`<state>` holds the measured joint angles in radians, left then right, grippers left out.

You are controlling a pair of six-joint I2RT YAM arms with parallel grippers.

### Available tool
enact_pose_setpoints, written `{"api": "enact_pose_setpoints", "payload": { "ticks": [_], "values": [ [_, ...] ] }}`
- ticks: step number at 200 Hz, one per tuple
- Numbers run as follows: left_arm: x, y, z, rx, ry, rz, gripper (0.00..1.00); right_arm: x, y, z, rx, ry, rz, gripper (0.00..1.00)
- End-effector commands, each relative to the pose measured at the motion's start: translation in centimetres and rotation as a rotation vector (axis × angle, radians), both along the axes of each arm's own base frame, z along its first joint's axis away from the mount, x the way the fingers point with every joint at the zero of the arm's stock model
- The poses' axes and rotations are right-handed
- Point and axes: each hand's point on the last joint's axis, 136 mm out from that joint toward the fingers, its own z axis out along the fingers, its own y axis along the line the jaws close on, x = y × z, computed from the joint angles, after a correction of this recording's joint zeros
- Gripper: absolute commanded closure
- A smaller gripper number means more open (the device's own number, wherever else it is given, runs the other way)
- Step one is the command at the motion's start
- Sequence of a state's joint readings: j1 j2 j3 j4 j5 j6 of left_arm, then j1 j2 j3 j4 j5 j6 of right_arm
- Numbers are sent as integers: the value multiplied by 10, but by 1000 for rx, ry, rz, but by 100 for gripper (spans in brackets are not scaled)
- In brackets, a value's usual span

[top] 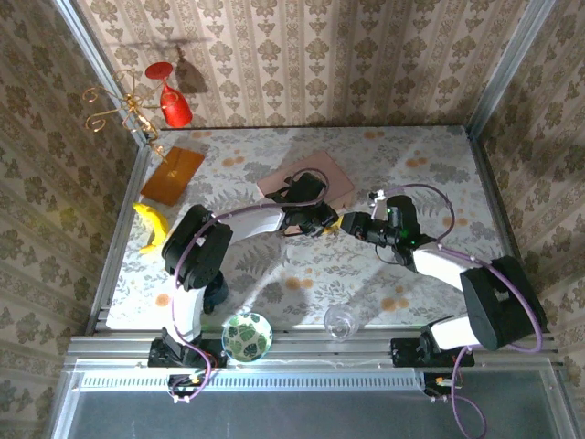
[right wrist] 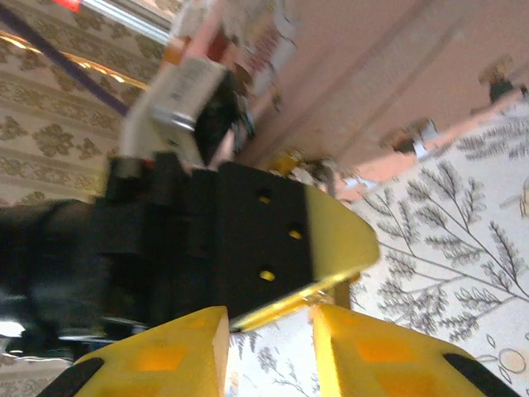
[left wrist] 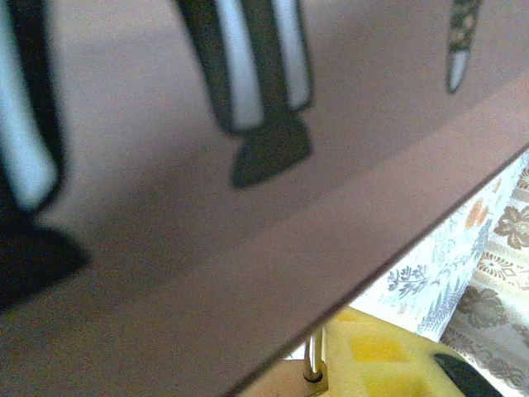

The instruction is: Unlock the padlock with the key

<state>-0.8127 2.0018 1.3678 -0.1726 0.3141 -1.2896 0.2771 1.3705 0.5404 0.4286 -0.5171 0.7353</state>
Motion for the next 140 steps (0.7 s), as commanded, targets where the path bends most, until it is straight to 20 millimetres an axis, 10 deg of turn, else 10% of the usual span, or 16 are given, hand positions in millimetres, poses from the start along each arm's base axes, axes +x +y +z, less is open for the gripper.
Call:
{"api": "enact_pose_setpoints", "payload": {
  "ticks": [1,140],
  "values": [
    [-28,-8,-18,-8,106,-49,100,-1,-11,5,-42,-19,-52,70],
    [-18,-19,-23,-58,98,-23,100,-14,4,-43,-93,107,-34,72]
  ]
}}
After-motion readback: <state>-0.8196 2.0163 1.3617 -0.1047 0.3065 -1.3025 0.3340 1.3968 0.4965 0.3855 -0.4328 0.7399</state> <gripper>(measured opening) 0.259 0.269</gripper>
